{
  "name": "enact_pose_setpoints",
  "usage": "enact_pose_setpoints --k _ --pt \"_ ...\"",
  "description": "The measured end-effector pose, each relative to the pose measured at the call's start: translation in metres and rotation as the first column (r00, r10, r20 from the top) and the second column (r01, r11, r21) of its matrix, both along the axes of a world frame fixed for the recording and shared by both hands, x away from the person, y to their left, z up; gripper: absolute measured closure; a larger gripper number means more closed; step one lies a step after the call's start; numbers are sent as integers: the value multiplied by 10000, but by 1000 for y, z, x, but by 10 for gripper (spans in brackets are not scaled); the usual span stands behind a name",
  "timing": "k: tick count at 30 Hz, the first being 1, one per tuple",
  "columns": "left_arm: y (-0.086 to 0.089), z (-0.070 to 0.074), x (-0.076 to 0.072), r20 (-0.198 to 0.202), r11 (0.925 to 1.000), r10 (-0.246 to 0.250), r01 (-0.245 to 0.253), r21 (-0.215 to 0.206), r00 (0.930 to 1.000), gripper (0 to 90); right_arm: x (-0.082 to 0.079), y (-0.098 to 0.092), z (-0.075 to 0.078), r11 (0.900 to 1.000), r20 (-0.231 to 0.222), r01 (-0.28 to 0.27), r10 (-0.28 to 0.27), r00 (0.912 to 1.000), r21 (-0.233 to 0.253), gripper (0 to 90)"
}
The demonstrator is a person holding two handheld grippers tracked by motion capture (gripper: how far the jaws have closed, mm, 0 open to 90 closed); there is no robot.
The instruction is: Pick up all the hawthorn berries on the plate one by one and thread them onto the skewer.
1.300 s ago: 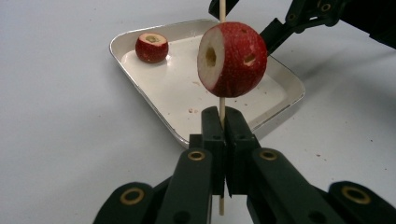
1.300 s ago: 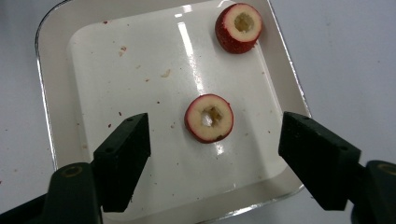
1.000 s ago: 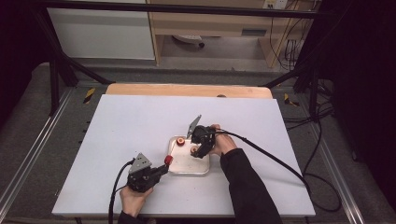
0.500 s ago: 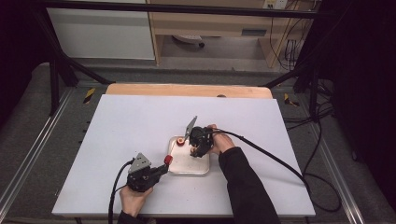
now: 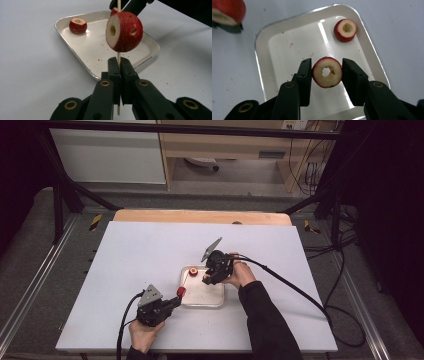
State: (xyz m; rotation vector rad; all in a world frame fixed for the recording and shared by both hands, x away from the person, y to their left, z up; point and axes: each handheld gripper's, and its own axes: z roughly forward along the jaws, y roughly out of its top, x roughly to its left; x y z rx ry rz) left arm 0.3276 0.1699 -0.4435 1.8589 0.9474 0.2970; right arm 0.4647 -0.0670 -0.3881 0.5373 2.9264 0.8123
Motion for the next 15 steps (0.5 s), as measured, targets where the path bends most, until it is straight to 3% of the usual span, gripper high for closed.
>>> enact_pose_setpoints --k 1,2,3,4,7,8,9,10,11,15 --pt "0 0 0 23 10000 -13 13 -12 10000 883 0 0 0 10000 0 0 0 10000 0 613" --pt "-1 1 -1 39 10000 -11 11 -45 10000 883 -2 -5 5 9968 -240 543 -530 9983 580 613" --pt "-1 1 -1 56 10000 -30 30 -57 10000 883 -2 -5 5 9968 -240 543 -530 9983 580 613" --pt "-2 1 -2 99 10000 -37 38 -47 9999 883 -3 -9 8 9916 -388 939 -907 9951 895 614" --pt "-4 2 -3 180 9999 -58 61 -127 9998 883 -8 -22 15 9596 -896 1879 -1725 9809 2097 614" --pt "-5 3 -3 212 9999 -77 81 -148 9997 883 -11 -31 19 9289 -1185 2387 -2131 9698 2833 614" --pt "-7 3 -4 239 9998 -91 95 -173 9997 883 -11 -31 19 9289 -1185 2387 -2131 9698 2833 614" --pt "-8 3 -4 265 9998 -115 120 -187 9996 883 -15 -40 21 8876 -1539 2863 -2461 9570 3608 614" --pt "-10 4 -5 307 9997 -121 126 -186 9995 883 -15 -40 21 8876 -1539 2863 -2461 9570 3608 614" --pt "-17 5 -7 431 9994 -222 232 -241 9988 883 -25 -56 24 7987 -2193 3774 -3087 9256 4687 615"
